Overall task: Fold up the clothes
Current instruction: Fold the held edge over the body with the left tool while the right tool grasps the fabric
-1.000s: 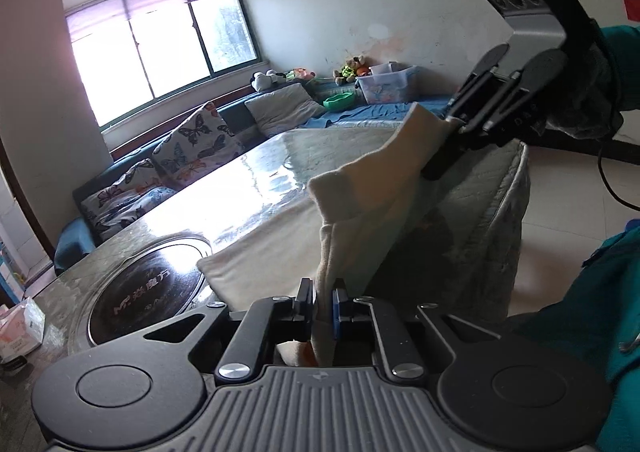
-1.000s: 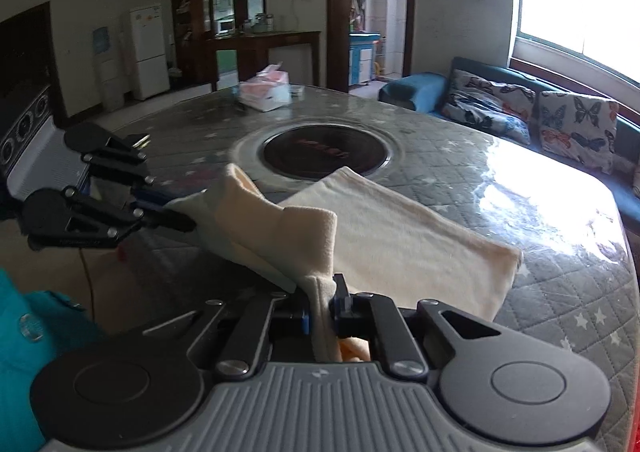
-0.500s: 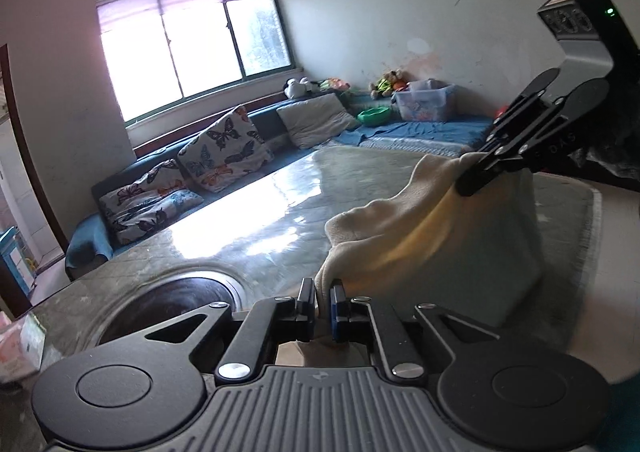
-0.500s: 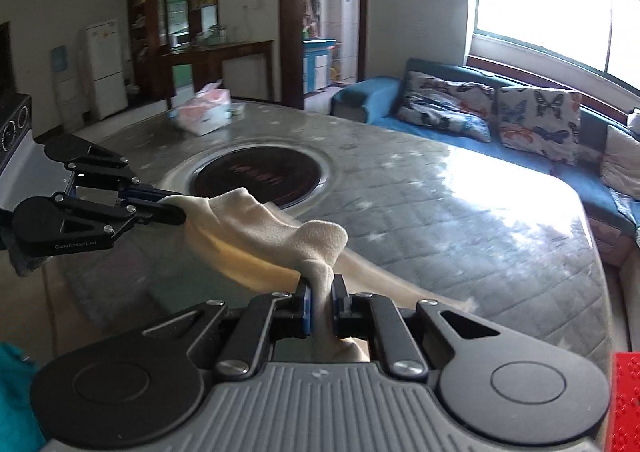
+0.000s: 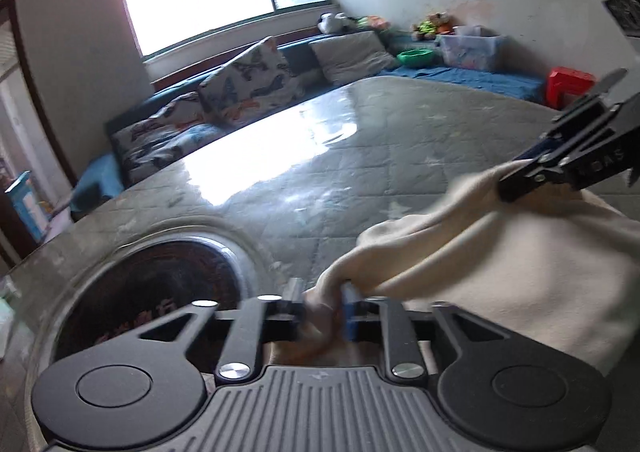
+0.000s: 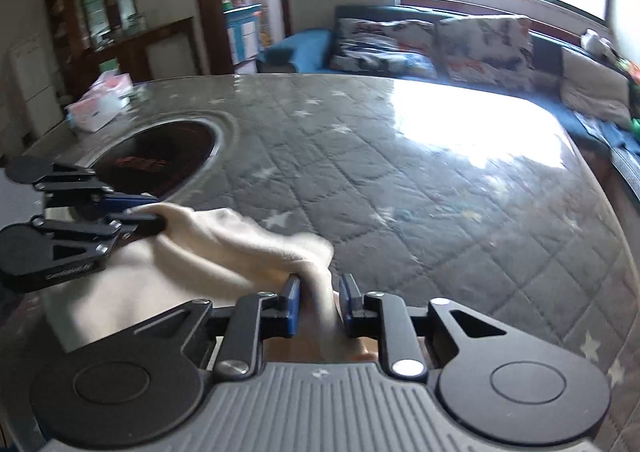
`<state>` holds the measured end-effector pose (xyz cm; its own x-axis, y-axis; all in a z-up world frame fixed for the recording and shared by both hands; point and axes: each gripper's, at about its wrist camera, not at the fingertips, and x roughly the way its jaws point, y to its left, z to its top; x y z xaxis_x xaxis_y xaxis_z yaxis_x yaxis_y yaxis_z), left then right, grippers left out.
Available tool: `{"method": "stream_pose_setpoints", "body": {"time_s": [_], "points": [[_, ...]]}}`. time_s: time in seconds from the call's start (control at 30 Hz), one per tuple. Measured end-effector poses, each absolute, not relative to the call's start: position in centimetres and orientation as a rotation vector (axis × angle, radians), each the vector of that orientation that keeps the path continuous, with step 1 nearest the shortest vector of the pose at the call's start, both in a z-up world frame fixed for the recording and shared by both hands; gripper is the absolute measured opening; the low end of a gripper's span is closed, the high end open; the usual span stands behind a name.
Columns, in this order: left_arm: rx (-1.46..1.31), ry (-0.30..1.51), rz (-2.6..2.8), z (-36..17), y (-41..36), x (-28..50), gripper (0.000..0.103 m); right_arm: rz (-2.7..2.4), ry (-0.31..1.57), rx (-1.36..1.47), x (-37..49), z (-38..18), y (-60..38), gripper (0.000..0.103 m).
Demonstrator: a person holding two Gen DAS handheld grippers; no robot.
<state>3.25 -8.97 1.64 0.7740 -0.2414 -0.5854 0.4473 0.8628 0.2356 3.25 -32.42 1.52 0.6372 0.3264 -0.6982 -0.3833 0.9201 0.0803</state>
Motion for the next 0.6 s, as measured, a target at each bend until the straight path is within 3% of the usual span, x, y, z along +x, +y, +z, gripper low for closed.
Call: {"method": "stream_pose_setpoints", "body": {"time_s": [0.3,0.6], "points": [[0.28,0.544,-0.429,4.9,-9.6,2.5,0.027,0.393,0.714,0.018,2.5,2.9,-32.9,0.025],[0.266,0.65,-0.446,2.9,-11.8,5.3,0.029,0.415,0.767,0.002,4.3,0.8,-30.2,0.025]]}}
